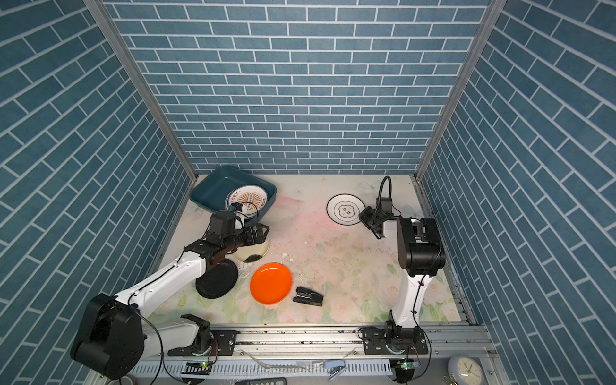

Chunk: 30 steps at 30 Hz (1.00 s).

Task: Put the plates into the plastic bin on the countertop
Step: 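Lift the cloud-pattern plate upright with the right gripper while the left gripper reaches toward it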

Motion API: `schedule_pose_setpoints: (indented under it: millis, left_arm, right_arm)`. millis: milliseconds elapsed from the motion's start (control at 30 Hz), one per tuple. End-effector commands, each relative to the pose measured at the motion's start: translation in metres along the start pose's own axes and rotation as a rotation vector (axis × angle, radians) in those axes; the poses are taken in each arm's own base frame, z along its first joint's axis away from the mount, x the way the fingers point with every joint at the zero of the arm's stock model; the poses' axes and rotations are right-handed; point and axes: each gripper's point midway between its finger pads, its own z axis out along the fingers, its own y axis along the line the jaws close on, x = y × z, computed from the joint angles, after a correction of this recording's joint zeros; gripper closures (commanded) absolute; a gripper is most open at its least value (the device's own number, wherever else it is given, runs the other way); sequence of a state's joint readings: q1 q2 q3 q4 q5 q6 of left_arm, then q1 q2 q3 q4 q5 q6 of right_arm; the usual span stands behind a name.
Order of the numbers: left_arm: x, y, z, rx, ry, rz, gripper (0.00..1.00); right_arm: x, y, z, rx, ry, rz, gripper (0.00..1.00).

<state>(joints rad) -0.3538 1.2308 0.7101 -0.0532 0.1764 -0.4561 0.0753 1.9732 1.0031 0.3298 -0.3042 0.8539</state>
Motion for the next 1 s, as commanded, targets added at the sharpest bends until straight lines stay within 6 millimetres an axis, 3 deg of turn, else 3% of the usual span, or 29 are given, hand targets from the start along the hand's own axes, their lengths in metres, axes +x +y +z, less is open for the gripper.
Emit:
schedule_pose_setpoints:
  millis: [0, 33, 233, 367, 467, 500, 600, 767, 967]
  left_arm:
    - [-0.004, -0.002, -0.004, 0.003, -0.009, 0.003, 0.00]
    - [-0.004, -0.002, -0.004, 0.001, -0.011, 0.004, 0.01]
    - [-0.020, 0.002, -0.011, -0.036, -0.079, -0.086, 0.00]
    - [-0.028, -0.019, -0.007, 0.131, -0.169, -0.201, 0.00]
    - [-0.025, -0.029, 0.004, 0.161, -0.092, -0.206, 0.00]
    - [-0.017, -0.030, 0.010, 0.168, -0.055, -0.216, 0.00]
    - [-0.024, -0.053, 0.016, 0.263, -0.067, -0.250, 0.00]
    - [-0.016, -0.078, 0.034, 0.301, 0.017, -0.238, 0.01]
    - [-0.008, -0.097, 0.052, 0.324, 0.050, -0.226, 0.01]
  right_arm:
    - [0.015, -0.021, 0.005, 0.058, 0.054, 0.019, 0.94]
    - [0.015, -0.021, 0.004, 0.053, 0.058, 0.020, 1.00]
    - [0.020, -0.012, -0.012, 0.004, 0.044, 0.050, 1.00]
    - [0.025, -0.002, -0.035, -0.049, 0.016, 0.079, 1.00]
    - [0.033, 0.008, -0.052, -0.098, 0.020, 0.092, 1.00]
    - [0.038, 0.011, -0.057, -0.115, 0.020, 0.098, 1.00]
    - [0.052, 0.021, -0.073, -0.163, 0.015, 0.096, 1.00]
    - [0.092, 0.044, -0.082, -0.295, 0.110, 0.132, 1.00]
    - [0.111, 0.058, -0.098, -0.395, 0.123, 0.151, 1.00]
